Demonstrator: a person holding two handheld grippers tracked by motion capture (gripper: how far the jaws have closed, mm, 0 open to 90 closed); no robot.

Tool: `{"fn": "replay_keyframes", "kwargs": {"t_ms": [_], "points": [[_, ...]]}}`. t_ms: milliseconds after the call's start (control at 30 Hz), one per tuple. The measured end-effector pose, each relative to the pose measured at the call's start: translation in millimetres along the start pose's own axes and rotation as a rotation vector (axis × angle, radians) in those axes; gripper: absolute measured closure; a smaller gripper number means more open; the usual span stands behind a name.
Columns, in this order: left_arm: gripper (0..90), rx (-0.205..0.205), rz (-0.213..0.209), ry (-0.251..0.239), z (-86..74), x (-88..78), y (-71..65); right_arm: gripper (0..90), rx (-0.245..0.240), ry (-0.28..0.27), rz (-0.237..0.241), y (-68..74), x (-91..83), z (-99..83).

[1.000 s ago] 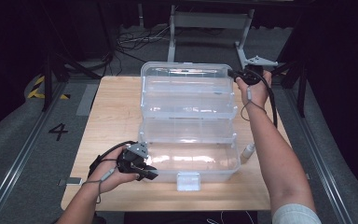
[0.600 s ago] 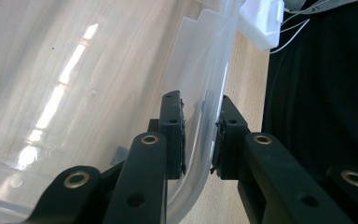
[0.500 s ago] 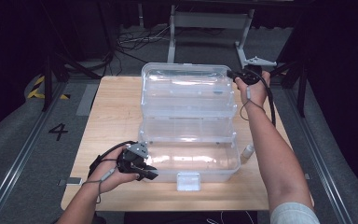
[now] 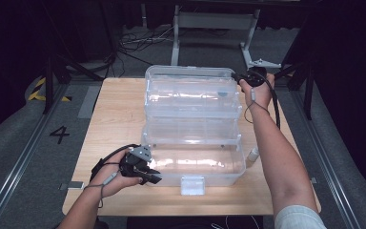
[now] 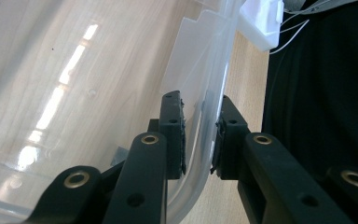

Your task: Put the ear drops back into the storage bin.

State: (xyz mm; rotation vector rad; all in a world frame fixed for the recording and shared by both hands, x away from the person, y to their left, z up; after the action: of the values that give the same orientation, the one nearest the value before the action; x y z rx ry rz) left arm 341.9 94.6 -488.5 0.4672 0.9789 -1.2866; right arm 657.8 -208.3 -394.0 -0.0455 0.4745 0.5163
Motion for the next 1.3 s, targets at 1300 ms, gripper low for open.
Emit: {"fn": "replay_keyframes", "kwargs": {"t_ms": [1300], "points": [[77.2, 0.007, 0.0, 0.002, -0.6, -0.2, 0.3, 83.4, 0.012, 0.086, -0.02, -7.2, 22.7, -15.6]]}}
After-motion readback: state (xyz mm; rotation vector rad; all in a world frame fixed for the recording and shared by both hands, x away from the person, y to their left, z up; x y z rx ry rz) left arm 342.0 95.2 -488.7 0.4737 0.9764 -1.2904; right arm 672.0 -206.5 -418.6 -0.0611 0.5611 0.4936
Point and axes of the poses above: each handheld gripper's, and its own axes: x roughly forward along the jaws, z roughly out of its top, y roughly to its left, the point moved 9 cm from there along x, roughly forward along the jaws, and after that the axes turned 4 degrees about y, right-handed, at the moved point
